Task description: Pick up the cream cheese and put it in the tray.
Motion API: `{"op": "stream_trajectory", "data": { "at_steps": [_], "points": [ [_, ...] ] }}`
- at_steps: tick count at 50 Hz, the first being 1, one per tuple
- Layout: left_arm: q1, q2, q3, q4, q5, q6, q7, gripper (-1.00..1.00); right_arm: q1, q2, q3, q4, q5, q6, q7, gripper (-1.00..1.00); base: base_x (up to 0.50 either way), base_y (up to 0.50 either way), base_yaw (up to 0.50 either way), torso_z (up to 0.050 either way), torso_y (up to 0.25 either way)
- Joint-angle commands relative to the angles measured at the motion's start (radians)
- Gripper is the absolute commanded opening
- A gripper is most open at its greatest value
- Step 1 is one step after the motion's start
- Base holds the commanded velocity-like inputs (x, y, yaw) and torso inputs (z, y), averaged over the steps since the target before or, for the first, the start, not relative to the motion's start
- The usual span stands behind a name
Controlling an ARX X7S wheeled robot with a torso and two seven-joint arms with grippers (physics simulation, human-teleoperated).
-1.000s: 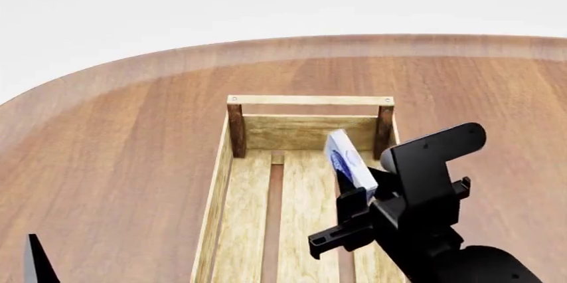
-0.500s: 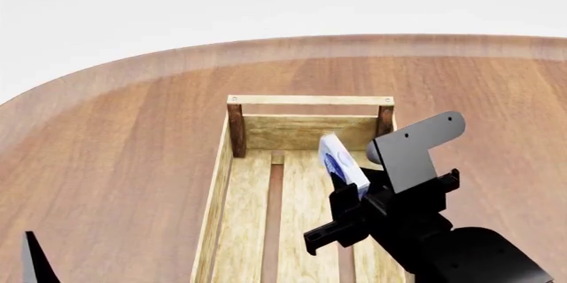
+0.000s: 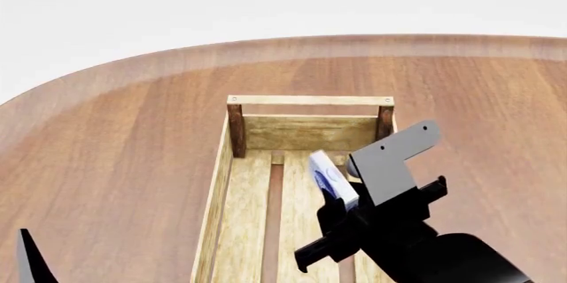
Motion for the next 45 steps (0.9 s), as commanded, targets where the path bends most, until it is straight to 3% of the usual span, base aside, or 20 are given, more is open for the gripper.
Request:
{"op": "stream_trajectory", "data": {
  "at_steps": [1, 11, 45],
  "points": [
    [-0.002, 0.001, 0.001, -0.005, 0.005, 0.000, -0.005, 1.00, 0.007, 0.004, -0.018, -0.042, -0.016, 0.015, 0.004, -1.00, 0.00, 0.00, 0.00, 0.000, 0.000],
    [-0.003, 0.002, 0.002, -0.006, 0.013, -0.005, -0.010, 1.00, 0.005, 0.003, -0.019, -0.036, -0.017, 0.009, 0.004, -1.00, 0.00, 0.00, 0.00, 0.000, 0.001],
    [-0.004, -0.003, 0.008, -0.006, 0.004, 0.003, -0.018, 1.00, 0.014, -0.001, -0.029, -0.040, -0.014, 0.011, 0.007, -1.00, 0.00, 0.00, 0.00, 0.000, -0.111]
  ]
}}
